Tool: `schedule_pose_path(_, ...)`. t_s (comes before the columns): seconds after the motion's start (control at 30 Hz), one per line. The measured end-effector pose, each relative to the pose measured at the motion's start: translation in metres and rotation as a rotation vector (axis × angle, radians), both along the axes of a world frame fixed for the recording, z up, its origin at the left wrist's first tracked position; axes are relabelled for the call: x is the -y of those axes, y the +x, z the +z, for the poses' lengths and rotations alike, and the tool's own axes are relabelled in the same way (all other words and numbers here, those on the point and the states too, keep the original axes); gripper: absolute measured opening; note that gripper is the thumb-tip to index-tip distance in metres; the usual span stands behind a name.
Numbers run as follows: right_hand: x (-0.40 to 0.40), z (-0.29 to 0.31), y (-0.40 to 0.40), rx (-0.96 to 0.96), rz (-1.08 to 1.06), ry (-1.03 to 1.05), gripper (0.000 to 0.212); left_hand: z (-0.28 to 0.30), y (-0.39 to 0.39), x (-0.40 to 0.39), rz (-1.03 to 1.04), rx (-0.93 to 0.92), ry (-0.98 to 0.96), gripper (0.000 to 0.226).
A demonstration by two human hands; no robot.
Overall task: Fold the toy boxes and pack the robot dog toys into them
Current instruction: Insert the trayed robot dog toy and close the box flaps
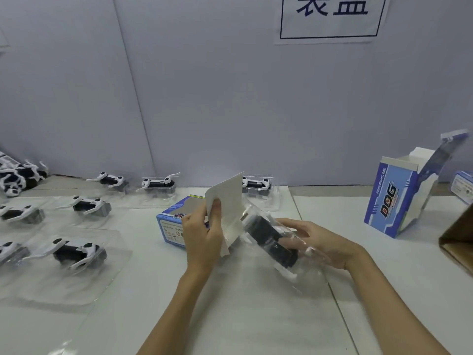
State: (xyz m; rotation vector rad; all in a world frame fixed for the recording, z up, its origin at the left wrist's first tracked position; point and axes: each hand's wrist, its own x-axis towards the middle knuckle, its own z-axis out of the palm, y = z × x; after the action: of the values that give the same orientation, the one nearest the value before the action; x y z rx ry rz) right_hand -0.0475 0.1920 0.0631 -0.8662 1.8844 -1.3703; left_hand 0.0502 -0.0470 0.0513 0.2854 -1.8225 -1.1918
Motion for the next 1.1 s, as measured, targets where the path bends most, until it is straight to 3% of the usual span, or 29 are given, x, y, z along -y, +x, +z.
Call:
schedule_pose_path(0.3,-0.004,0.013,0.002,-0.169,-0.099,0.136,0.057,0.001,0.006,0.011,-0.073,0.076,-0.081,0.051)
schedule_pose_path(0.43,-0.004,0.017,0.004,-0.238,-0.138,0.216,0.053,-0.001,0.006,0.017,-0.213,0.147,0.001,0.044)
schedule_pose_path(0.57,-0.003,0.020,0.006,-0.280,-0.101,0.247,0.050,0.002,0.011,0.016,-0.213,0.168,0.022,0.042)
schedule_pose_path(0.77,0.003,0.020,0.012,-0.349,-0.146,0.214,0.042,0.004,0.013,0.021,-0.352,0.318,-0.233,0.006)
schedule_pose_path(0.9,0.018,0.009,0.009,-0.440,-0.359,0.222,0.036,0.009,0.021,0.026,-0.380,0.369,-0.349,0.039)
schedule_pose_path(1.1,0.035,-0.004,0.013,-0.520,-0.677,0.144,0.029,0.013,0.025,0.028,-0.449,0.454,-0.385,0.060)
